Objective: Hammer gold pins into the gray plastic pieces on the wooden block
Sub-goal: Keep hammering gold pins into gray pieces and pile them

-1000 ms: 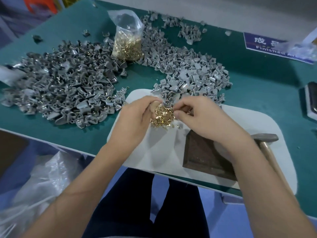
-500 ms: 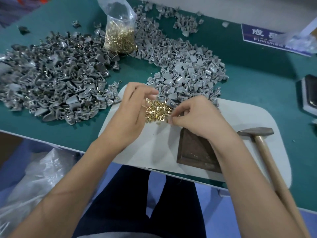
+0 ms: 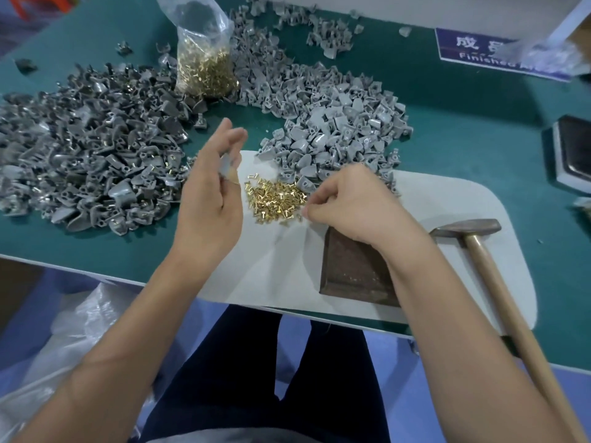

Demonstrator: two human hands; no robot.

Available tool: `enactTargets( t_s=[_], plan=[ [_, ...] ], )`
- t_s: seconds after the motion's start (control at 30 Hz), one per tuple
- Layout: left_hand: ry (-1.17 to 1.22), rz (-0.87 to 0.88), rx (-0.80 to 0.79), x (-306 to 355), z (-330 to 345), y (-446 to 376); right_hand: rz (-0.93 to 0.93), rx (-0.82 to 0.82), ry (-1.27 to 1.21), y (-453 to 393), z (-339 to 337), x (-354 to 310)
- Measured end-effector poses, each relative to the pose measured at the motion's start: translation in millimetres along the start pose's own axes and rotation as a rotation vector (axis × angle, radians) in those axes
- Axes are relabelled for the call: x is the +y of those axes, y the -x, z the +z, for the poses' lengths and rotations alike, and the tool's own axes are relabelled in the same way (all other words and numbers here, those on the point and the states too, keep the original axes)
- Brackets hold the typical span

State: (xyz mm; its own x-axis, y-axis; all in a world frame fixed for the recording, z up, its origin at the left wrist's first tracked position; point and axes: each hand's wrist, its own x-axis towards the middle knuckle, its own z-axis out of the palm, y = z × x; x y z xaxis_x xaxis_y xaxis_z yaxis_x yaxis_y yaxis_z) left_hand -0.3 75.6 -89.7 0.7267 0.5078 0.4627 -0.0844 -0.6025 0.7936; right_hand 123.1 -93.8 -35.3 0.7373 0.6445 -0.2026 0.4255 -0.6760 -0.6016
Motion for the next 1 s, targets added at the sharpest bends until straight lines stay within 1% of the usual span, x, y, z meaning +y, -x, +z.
enactTargets(
  t_s=[0.07, 0.17, 0.27, 0.33, 0.37, 0.43, 0.5, 0.57, 0.73, 0.83, 0.93, 1.0],
  plan=[
    [0.080, -0.014, -0.009, 2.2, 2.2, -1.4, -0.020, 0.071, -0.060, 1.6, 0.6, 2.8],
    [0.174, 0.001, -0.069, 7.0, 4.6, 0.6, -0.047, 0.186, -0.156, 4.1, 1.6, 2.7],
    [0.081, 0.035, -0.109, 12.6, 3.2, 1.7, -0.120, 0.337, -0.225, 6.5, -1.0, -2.0],
    [-0.053, 0.122, -0.132, 20.7, 1.4, 1.2, -0.181, 0.454, -0.369, 10.8, -7.1, -2.0],
    [-0.083, 0.158, -0.157, 26.1, 0.9, 2.8, -0.203, 0.489, -0.457, 16.0, -10.1, 0.5],
    [-0.062, 0.199, -0.201, 43.3, 2.2, 9.2, -0.215, 0.538, -0.582, 33.7, -12.6, 10.3],
    [-0.011, 0.226, -0.219, 61.8, 7.2, 14.0, -0.181, 0.582, -0.643, 54.7, -10.9, 21.3],
    [0.030, 0.200, -0.246, 75.1, 13.0, 16.0, -0.137, 0.617, -0.653, 73.3, -5.6, 32.4],
    [0.128, -0.011, -0.411, 100.3, 33.5, 18.3, -0.165, 0.701, -0.621, 110.7, -7.4, 43.6],
    [0.069, 0.020, -0.501, 111.5, 45.8, 24.0, -0.145, 0.745, -0.543, 128.1, -11.5, 49.1],
    [-0.104, 0.117, -0.595, 115.3, 54.8, 27.8, -0.096, 0.767, -0.550, 139.4, -11.0, 58.3],
    [-0.124, 0.089, -0.609, 117.6, 58.8, 29.9, -0.063, 0.762, -0.541, 143.9, -8.7, 66.6]
  ],
)
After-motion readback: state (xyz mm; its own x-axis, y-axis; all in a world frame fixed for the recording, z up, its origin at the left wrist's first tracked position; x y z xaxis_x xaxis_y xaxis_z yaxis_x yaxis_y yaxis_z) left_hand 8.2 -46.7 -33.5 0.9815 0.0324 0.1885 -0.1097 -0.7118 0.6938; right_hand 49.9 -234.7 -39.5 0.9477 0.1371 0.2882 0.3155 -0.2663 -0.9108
